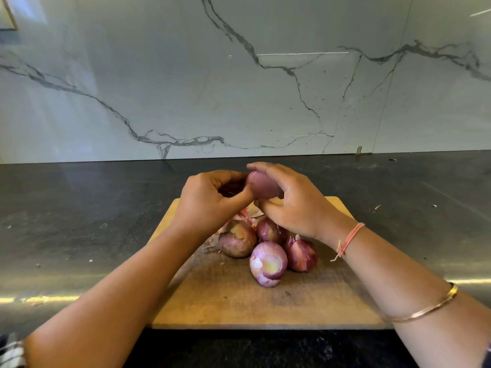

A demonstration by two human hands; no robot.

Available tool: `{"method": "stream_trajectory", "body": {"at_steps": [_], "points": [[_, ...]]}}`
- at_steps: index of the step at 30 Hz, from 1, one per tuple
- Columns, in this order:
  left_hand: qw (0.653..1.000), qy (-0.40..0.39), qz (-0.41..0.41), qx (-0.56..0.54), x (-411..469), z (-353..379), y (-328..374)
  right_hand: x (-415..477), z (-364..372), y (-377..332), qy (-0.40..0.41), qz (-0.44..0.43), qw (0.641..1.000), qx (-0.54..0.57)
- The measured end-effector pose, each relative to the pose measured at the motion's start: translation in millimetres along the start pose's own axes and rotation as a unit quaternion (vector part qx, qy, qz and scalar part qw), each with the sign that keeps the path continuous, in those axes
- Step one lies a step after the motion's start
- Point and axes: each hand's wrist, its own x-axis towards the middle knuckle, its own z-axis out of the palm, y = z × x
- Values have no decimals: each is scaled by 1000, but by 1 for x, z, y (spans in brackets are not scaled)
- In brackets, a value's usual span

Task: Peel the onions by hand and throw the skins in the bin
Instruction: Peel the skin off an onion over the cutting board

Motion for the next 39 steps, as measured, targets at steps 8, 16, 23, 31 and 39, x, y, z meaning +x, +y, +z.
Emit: {"method": "stream_trajectory", "body": {"at_steps": [8,16,23,31,39], "points": [[999,21,6,31,2,-1,-3,0,2,1,4,-5,1000,-1],[1000,1,2,23,-1,0,0,0,0,0,11,12,1000,6],[999,5,16,43,-1,0,1,0,1,0,12,10,1000,0],[998,25,19,60,0,1,-1,0,2,0,27,10,1000,-3],[997,49,16,55,2,2,-1,-1,1,-3,43,9,999,8]]}}
